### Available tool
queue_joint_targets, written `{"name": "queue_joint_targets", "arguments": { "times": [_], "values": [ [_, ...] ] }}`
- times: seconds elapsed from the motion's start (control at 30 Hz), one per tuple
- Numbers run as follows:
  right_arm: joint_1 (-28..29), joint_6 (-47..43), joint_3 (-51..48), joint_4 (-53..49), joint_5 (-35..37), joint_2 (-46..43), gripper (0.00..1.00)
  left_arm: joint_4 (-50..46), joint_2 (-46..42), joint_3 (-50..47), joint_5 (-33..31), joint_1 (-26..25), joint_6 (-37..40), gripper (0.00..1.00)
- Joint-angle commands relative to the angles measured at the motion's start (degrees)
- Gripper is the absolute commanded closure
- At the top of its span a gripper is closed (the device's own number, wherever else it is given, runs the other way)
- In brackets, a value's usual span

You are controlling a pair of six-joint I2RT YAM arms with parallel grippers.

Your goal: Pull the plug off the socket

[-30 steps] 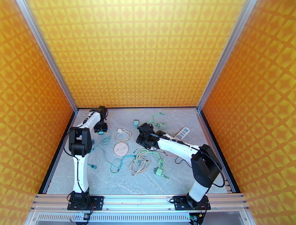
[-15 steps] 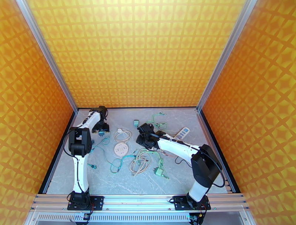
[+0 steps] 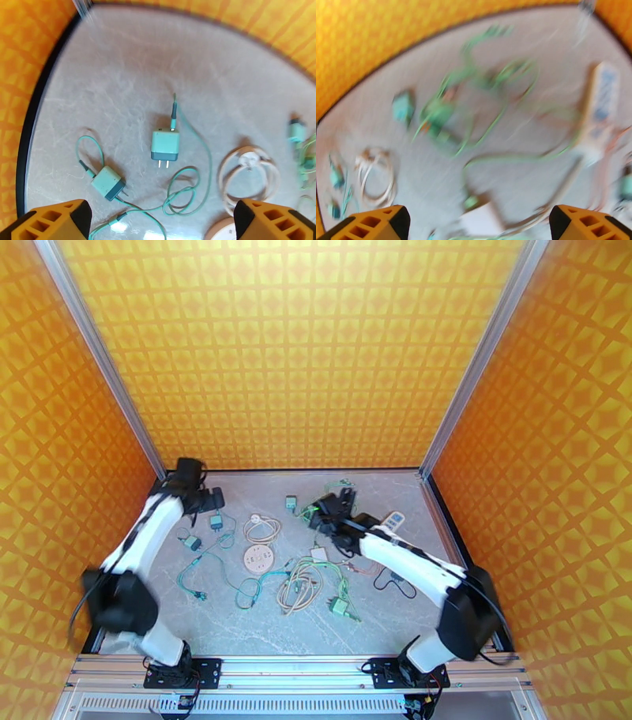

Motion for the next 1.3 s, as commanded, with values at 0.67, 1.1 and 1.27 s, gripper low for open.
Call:
{"name": "queue_joint_targets", "arguments": {
  "times": [0.67,1.1,1.27],
  "values": [
    [-19.1,-44.4,-37.1,64.5,16.2,-0.1,0.02,61.5,-2.0,-44.3,-9.2,9.3,9.6,0.01],
    [-26.6,-45.5,-46.6,80.6,-7.7,-1.5,0.01,97.7,2.6,-58.8,1.4,5.5,20.8,0.01],
    [-27.8,-45.9,-49.5,89.2,-12.7,2.1,0.01,96.0,2.6,-58.2,1.3,5.5,20.7,0.01]
  ]
}}
